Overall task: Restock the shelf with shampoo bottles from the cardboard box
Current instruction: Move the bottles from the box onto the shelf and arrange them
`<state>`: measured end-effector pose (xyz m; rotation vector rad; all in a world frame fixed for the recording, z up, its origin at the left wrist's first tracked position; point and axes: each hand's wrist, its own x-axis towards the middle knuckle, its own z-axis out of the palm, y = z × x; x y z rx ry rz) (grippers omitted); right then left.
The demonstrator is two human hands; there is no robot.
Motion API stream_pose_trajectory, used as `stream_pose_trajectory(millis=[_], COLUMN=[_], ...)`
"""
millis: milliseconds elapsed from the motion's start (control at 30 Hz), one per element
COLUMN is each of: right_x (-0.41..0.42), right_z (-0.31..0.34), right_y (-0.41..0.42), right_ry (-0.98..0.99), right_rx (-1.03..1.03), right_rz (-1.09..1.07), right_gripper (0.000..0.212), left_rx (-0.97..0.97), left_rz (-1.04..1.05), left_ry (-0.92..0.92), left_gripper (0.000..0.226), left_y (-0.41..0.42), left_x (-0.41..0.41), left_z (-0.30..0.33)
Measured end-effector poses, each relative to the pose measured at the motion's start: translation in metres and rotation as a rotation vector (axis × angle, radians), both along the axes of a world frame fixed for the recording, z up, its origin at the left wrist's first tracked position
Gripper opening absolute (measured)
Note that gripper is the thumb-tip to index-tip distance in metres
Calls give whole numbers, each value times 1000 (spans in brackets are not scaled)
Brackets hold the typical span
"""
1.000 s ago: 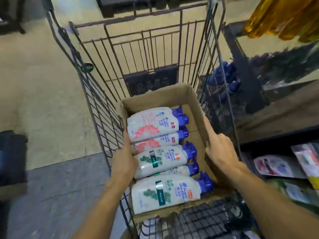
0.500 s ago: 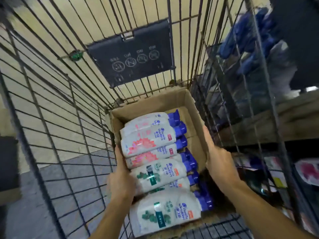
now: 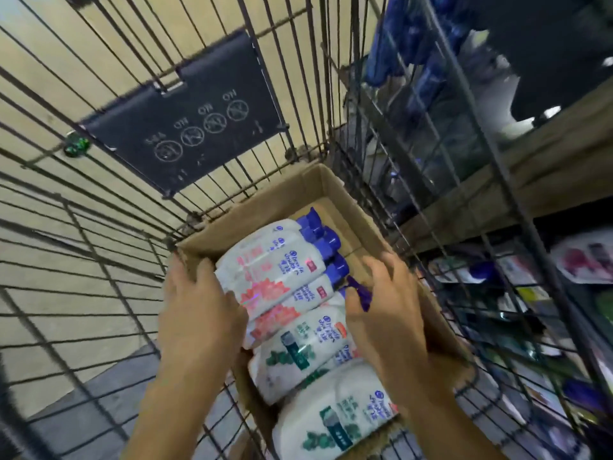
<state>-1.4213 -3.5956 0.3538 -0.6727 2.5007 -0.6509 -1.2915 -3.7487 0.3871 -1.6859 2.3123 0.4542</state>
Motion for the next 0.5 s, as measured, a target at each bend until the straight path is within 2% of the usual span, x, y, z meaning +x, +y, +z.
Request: stream_pose_trajectory(millis=[67, 133, 200, 300, 433, 500], right_x=[22, 36, 48, 69, 84, 86], right_z=[13, 20, 18, 11, 0, -7], right_y=[-4, -12, -17, -27, -34, -39], right_ry=[-149, -321, -457, -477, -569, -551], right_rx=[-73, 44, 221, 380, 337, 281], right_rz=[-173, -256, -235, -275, -630, -721], right_gripper=[25, 1, 16, 30, 82, 87], left_rx=[-58, -76, 6, 226, 456, 533], left_rz=[-140, -307, -487, -644, -495, -508], left_ry=[-24, 1, 7, 3, 75, 59], left_gripper=[44, 31, 24, 31, 59, 71], left_y=[-31, -49, -50, -49, -58, -59], left_x=[-13, -29, -40, -39, -40, -42], left_z=[12, 13, 6, -22, -47, -56])
